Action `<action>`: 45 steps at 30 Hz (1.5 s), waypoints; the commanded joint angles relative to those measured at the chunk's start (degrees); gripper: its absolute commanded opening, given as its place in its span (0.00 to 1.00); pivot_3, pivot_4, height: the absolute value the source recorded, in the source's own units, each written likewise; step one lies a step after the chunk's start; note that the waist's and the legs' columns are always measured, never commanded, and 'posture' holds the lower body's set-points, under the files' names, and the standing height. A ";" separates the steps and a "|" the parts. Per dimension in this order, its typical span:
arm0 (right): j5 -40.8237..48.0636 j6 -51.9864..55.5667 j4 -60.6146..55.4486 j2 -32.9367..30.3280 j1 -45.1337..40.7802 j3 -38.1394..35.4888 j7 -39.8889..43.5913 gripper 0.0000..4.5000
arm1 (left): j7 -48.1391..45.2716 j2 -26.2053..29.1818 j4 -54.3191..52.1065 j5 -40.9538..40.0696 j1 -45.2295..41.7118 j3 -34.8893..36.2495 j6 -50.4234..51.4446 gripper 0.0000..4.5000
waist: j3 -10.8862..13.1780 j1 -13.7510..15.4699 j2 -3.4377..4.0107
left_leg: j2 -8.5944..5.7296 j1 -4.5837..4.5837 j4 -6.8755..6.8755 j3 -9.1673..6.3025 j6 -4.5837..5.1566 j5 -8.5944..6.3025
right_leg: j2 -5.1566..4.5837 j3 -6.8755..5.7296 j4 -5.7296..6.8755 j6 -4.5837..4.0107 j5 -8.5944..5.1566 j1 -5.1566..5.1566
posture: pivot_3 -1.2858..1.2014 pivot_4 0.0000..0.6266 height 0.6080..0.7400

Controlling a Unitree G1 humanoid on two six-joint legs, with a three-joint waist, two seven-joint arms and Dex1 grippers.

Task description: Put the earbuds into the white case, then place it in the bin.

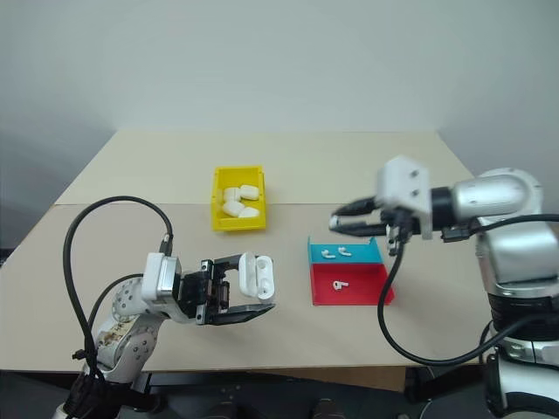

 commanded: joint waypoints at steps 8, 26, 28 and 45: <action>30.60 6.63 -11.52 11.07 5.57 -9.84 -13.54 0.27 | -2.16 -1.49 2.03 -2.16 -7.79 -0.78 4.25 0.62 | 0.00 0.02 0.00 | 0.01 0.04 0.04 -0.04 0.01 0.01 | 0.03 0.01 0.01 0.03 0.02 0.06 | 0.52 0.24 1.00; 22.03 -6.25 -10.40 16.49 8.40 6.47 -9.61 0.27 | -2.30 -1.15 0.40 -2.95 -6.87 0.22 4.97 0.62 | 0.00 -0.09 0.01 | 0.01 -0.02 0.01 -0.06 0.01 0.00 | 0.04 0.00 -0.04 0.04 0.01 0.01 | 0.52 0.24 1.00; 21.33 -7.04 -9.94 16.41 8.69 7.05 -9.37 0.27 | -2.32 -0.90 -0.09 -3.16 -6.49 0.40 5.03 0.62 | 0.00 -0.08 0.01 | 0.01 -0.04 0.01 -0.06 0.01 0.00 | 0.03 0.00 -0.04 0.04 0.01 -0.01 | 0.52 0.24 1.00; 18.49 -9.57 -7.91 14.65 10.66 9.12 -7.55 0.27 | -1.55 -1.39 -0.22 -2.46 -6.53 -0.19 4.69 0.62 | 0.01 0.01 0.01 | 0.01 -0.04 0.01 -0.06 0.01 0.00 | 0.03 0.00 -0.06 0.03 0.00 -0.02 | 0.52 0.24 1.00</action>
